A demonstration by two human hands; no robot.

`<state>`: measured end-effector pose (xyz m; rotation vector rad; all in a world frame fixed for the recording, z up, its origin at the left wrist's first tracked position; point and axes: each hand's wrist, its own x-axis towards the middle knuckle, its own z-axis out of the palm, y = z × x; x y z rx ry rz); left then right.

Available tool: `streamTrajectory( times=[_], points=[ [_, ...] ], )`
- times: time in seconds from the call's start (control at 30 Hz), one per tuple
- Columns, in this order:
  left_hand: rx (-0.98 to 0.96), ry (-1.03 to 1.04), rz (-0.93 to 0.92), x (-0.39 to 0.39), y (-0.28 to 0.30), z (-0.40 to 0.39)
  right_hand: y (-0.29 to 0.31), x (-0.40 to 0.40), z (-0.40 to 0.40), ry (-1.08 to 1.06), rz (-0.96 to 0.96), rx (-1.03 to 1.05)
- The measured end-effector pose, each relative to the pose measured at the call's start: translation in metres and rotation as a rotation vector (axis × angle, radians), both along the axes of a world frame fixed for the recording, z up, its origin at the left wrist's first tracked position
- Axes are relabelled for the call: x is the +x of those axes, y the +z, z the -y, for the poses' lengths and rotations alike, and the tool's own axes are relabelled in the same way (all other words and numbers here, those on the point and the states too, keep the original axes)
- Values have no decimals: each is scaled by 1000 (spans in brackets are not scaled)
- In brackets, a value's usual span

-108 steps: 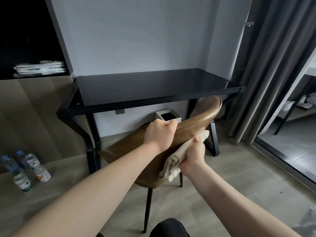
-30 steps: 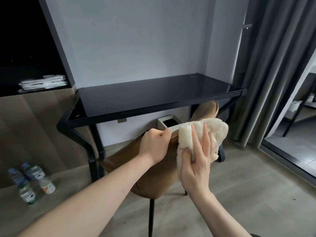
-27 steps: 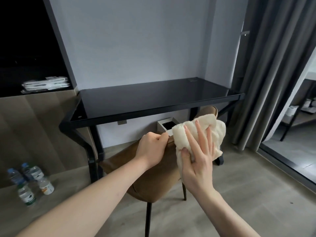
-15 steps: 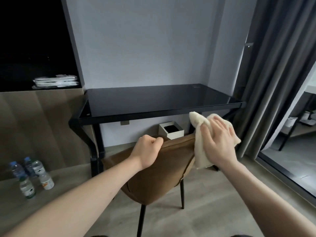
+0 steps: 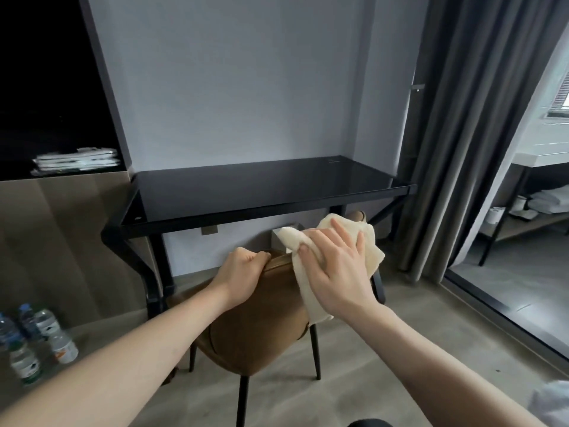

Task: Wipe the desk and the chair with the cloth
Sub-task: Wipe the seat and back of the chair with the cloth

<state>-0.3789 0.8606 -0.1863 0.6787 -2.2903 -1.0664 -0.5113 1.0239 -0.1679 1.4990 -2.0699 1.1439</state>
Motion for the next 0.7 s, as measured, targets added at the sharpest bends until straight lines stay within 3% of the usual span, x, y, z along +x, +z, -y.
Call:
streamTrajectory(
  times=[0.13,0.43,0.57,0.7],
  points=[
    [17,13,6,-5,2,2,6,-50,5,-57,87,-95],
    [-16,71,-43,-14,-3,6,41,-137,27,-94,823,-1],
    [-11,58,-45,-11,-6,7,39,-134,30,-103,855,1],
    [-14,65,-55,-8,-5,1,21,-99,17,-91,749,-81]
  ],
)
